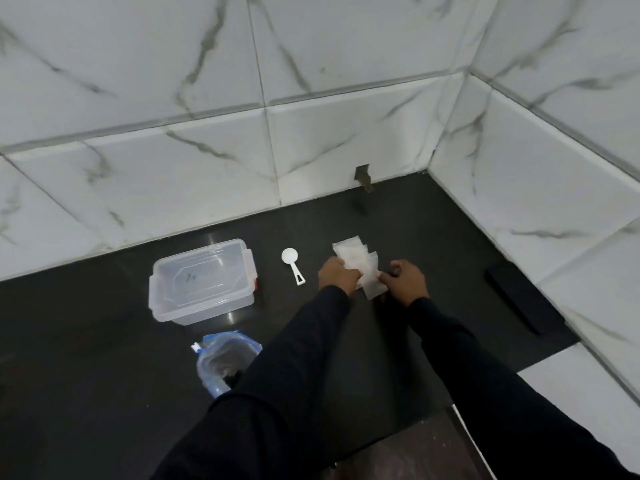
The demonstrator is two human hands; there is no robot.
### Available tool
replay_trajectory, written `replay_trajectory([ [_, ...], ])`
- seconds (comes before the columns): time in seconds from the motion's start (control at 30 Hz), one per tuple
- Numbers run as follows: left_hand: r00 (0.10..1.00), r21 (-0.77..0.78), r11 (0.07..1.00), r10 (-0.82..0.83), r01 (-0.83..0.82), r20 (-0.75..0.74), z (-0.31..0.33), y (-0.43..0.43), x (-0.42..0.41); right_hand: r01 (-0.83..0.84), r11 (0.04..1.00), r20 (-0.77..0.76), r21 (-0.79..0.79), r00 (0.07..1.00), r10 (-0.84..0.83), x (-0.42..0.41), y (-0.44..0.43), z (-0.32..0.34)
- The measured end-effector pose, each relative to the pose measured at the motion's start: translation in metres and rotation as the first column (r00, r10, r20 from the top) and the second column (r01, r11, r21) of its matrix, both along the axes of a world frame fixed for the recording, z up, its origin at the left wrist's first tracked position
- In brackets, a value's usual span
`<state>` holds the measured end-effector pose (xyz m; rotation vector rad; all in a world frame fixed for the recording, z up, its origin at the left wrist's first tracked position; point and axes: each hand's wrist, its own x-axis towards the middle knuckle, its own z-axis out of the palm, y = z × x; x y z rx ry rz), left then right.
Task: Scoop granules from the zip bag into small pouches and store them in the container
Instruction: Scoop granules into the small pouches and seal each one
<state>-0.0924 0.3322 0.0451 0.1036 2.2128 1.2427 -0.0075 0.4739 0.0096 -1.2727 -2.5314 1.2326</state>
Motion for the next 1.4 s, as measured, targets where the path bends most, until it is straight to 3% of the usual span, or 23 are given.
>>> replay_trajectory([
  [0.07, 0.999, 0.001, 1.000, 0.015, -0.015, 0.037, -0.008, 0.015, 0.002, -0.033, 0.999, 0.056, 0.037, 0.998, 0.031, -0.005, 0.008, -0.005],
  [0.27, 0.996, 0.046, 0.997, 0.064, -0.067, 0.056, -0.024, 0.035, 0.005, -0.059, 0.996, 0.087, -0.063, 0.994, 0.065, -0.009, 0.008, -0.004],
  [0.43, 0.983, 0.153, 0.972, 0.167, -0.177, 0.073, -0.020, 0.030, 0.006, 0.043, 0.981, -0.037, -0.188, 0.998, -0.051, 0.002, -0.001, -0.003],
  [0.57, 0.959, 0.263, 0.925, 0.240, -0.273, 0.152, -0.013, 0.018, 0.007, -0.028, 0.967, -0.173, -0.252, 0.985, -0.017, 0.011, -0.023, 0.013],
  [0.7, 0.954, 0.270, 0.918, 0.258, -0.291, 0.149, -0.003, 0.005, 0.004, -0.056, 0.967, -0.255, -0.249, 0.967, -0.009, 0.016, -0.043, 0.026],
  [0.8, 0.964, 0.318, 0.912, 0.222, -0.258, 0.145, 0.008, -0.008, 0.004, 0.011, 0.988, -0.351, -0.154, 0.934, -0.065, 0.016, -0.050, 0.035],
  [0.93, 0.991, 0.303, 0.944, 0.126, -0.131, 0.035, 0.021, -0.031, 0.008, -0.021, 1.000, -0.416, 0.011, 0.909, 0.024, 0.011, -0.054, 0.048],
  [1.13, 0.976, 0.206, 0.978, 0.005, 0.041, -0.217, 0.035, -0.054, 0.004, -0.330, 0.936, -0.251, 0.125, 0.902, 0.352, -0.001, -0.059, 0.064],
  [1.27, 0.875, 0.051, 0.972, -0.183, 0.229, -0.449, 0.048, -0.068, 0.005, -0.326, 0.935, -0.261, 0.139, 0.899, 0.352, -0.010, -0.066, 0.070],
  [1.4, 0.841, -0.068, 0.982, -0.188, 0.179, -0.506, 0.044, -0.083, 0.001, -0.345, 0.934, -0.287, 0.094, 0.889, 0.357, -0.022, -0.079, 0.075],
])
